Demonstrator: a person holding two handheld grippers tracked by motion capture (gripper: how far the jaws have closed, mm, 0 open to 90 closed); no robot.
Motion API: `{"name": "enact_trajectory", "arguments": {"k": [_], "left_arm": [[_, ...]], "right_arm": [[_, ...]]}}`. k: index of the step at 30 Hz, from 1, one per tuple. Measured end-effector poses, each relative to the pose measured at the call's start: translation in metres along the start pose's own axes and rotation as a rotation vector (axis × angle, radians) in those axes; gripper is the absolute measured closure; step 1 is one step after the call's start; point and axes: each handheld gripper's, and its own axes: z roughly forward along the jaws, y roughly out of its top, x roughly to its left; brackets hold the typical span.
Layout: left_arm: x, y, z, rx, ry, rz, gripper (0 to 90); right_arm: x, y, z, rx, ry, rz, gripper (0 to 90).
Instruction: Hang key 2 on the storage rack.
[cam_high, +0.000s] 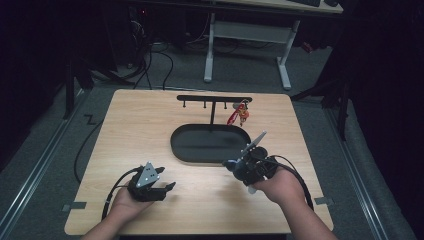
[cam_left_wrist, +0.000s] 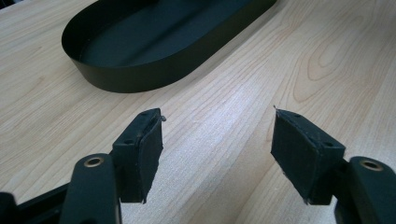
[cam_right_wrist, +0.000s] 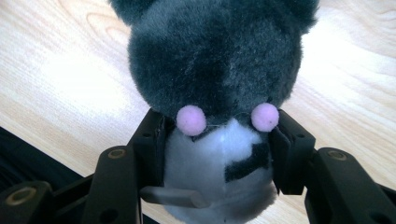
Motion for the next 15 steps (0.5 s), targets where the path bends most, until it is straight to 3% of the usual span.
{"name": "enact_trajectory", "arguments": {"k": [9, 15], "left_arm": [[-0.001, -0.001, 0.001, 0.007, -0.006, 0.006, 34.3], [-0.002, -0.001, 0.001, 0.007, -0.005, 0.007, 34.4]], "right_arm": [[-0.009, 0.009, -0.014, 0.004, 0.004, 0.041, 47.6], [-0.013, 0.019, -0.026, -0.001, -0.008, 0.03, 47.6]]}}
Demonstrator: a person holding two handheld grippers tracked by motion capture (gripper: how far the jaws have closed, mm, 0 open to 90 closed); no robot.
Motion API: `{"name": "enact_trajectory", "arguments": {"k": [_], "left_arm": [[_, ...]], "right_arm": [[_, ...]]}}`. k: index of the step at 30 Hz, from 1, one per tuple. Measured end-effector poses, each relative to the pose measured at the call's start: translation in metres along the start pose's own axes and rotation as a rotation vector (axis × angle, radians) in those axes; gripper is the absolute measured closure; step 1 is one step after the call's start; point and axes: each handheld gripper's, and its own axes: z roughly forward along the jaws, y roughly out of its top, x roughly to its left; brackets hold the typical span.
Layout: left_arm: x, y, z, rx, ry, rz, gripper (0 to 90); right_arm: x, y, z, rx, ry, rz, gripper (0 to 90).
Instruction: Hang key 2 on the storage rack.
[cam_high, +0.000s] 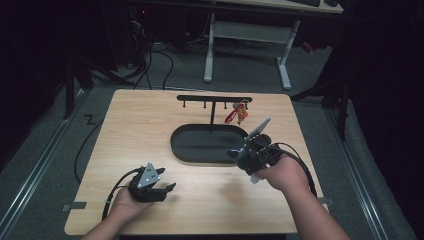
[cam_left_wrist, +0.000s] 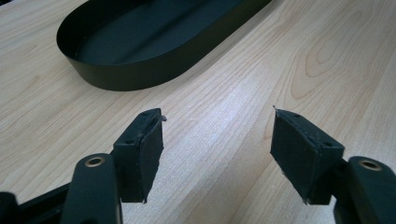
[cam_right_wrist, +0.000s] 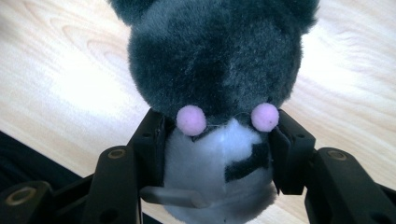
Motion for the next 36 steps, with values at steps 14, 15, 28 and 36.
{"name": "enact_trajectory", "arguments": {"k": [14, 15, 28, 36], "left_arm": [[0.001, 0.001, 0.0, -0.008, -0.009, -0.001, 34.8], [0.001, 0.001, 0.0, -0.007, -0.009, 0.001, 34.8], [0.002, 0.0, -0.002, -0.008, -0.002, -0.006, 34.8], [0.001, 0.0, -0.002, -0.007, -0.004, -0.004, 34.8]], "right_arm": [[-0.004, 0.024, -0.016, -0.003, 0.028, 0.01, 47.6], [-0.003, 0.025, -0.017, -0.002, 0.028, 0.02, 47.6], [-0.008, 0.046, -0.03, -0.031, 0.023, 0.024, 47.6], [-0.012, 0.059, -0.04, -0.038, 0.031, 0.046, 47.5]]}}
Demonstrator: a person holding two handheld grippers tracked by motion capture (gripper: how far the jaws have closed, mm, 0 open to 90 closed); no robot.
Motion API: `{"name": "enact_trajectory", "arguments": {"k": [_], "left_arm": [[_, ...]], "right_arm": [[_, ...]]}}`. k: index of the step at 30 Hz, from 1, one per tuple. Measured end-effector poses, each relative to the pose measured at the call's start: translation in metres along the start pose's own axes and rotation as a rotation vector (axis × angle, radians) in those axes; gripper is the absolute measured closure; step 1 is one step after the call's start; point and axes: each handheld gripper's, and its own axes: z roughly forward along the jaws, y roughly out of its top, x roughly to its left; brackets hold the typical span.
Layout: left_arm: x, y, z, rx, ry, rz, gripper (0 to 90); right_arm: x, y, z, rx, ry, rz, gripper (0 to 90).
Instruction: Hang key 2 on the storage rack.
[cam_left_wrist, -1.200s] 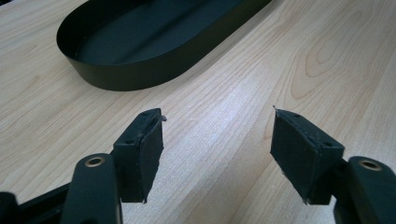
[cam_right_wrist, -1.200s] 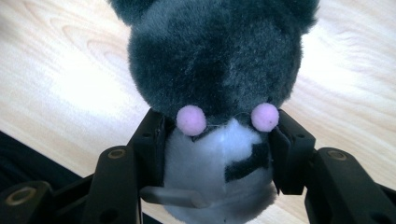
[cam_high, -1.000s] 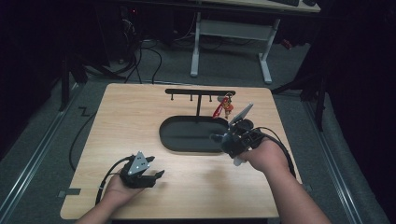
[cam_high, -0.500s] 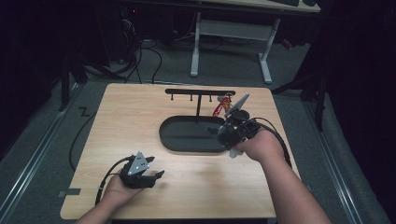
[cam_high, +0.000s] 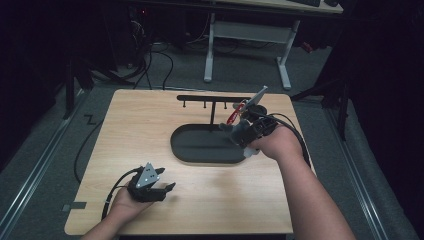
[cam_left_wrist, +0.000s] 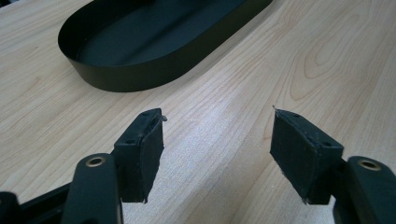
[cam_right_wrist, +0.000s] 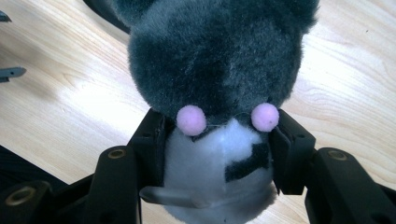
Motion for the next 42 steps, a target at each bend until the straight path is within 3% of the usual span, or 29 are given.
{"name": "enact_trajectory", "arguments": {"k": [9, 17, 31, 35, 42], "left_arm": [[0.001, 0.001, 0.0, 0.001, -0.001, 0.001, 34.8], [0.002, 0.0, 0.0, -0.001, -0.002, -0.001, 34.8], [0.003, 0.0, -0.001, 0.0, -0.003, -0.006, 34.8], [0.003, 0.0, -0.001, 0.003, -0.005, -0.007, 34.9], [0.003, 0.0, 0.0, 0.005, -0.008, -0.003, 35.0]], "right_arm": [[-0.004, 0.016, -0.011, -0.015, -0.009, -0.005, 47.6], [0.003, 0.033, -0.013, -0.016, -0.02, -0.029, 47.6], [-0.002, 0.051, -0.019, -0.029, -0.069, -0.001, 47.5], [-0.009, 0.051, -0.015, -0.015, -0.091, 0.009, 47.5], [-0.01, 0.046, 0.001, 0.018, -0.087, -0.004, 47.5]]}}
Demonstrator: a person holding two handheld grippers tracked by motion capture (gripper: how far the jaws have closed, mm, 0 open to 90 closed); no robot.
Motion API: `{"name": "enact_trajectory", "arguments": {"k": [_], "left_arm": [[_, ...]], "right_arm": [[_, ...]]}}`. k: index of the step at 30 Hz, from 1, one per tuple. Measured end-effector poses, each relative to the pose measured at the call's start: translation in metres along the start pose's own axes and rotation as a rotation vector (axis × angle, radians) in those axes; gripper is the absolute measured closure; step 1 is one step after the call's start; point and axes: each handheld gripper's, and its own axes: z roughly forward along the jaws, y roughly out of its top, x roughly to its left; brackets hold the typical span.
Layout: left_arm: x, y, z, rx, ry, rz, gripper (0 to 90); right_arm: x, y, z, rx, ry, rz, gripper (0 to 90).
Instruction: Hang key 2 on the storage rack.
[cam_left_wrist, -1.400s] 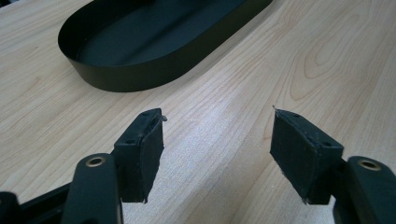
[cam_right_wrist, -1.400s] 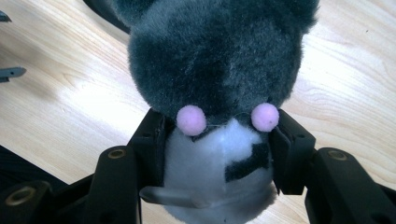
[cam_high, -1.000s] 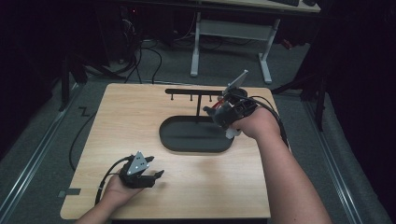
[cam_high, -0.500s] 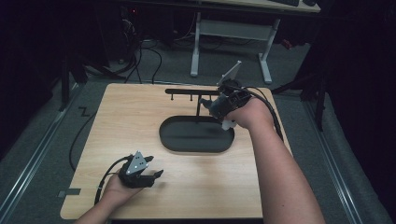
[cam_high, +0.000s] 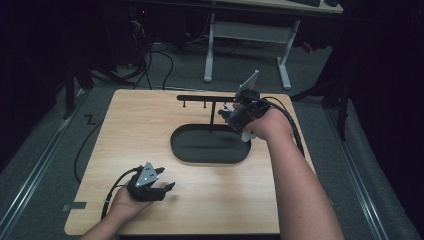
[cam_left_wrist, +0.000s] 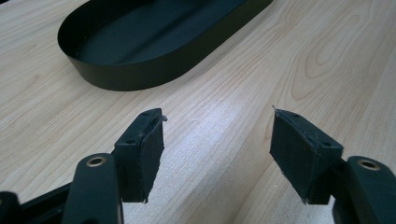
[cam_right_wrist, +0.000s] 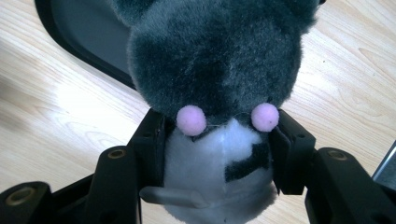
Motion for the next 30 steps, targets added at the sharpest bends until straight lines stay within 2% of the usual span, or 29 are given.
{"name": "enact_trajectory", "arguments": {"k": [6, 9, 20, 21, 23, 26, 28, 30], "left_arm": [[0.0, 0.0, 0.0, 0.003, -0.004, 0.001, 35.1], [0.0, 0.0, 0.001, 0.004, -0.006, 0.0, 35.1], [0.0, -0.002, -0.001, 0.01, -0.001, 0.003, 35.1], [-0.001, -0.002, -0.001, 0.01, -0.001, 0.004, 35.1], [-0.001, -0.003, -0.001, 0.01, -0.001, 0.003, 35.1], [0.0, -0.002, -0.001, 0.012, -0.002, 0.006, 35.1], [0.0, -0.003, -0.001, 0.013, -0.005, 0.006, 35.1], [0.0, -0.003, 0.0, 0.016, -0.008, 0.008, 35.1]], "right_arm": [[0.001, -0.001, 0.012, 0.012, 0.007, 0.003, 47.4], [0.002, -0.001, 0.018, 0.02, -0.002, -0.012, 47.1], [0.003, 0.004, 0.042, 0.028, 0.02, -0.002, 46.3], [0.004, 0.004, 0.043, 0.033, 0.02, 0.011, 46.2], [0.003, 0.006, 0.045, 0.027, 0.023, 0.003, 45.9], [0.003, 0.007, 0.048, 0.023, 0.028, 0.005, 41.7], [0.002, 0.009, 0.05, -0.002, 0.011, 0.011, 34.2], [0.002, 0.009, 0.049, -0.019, 0.008, 0.016, 32.5]]}}
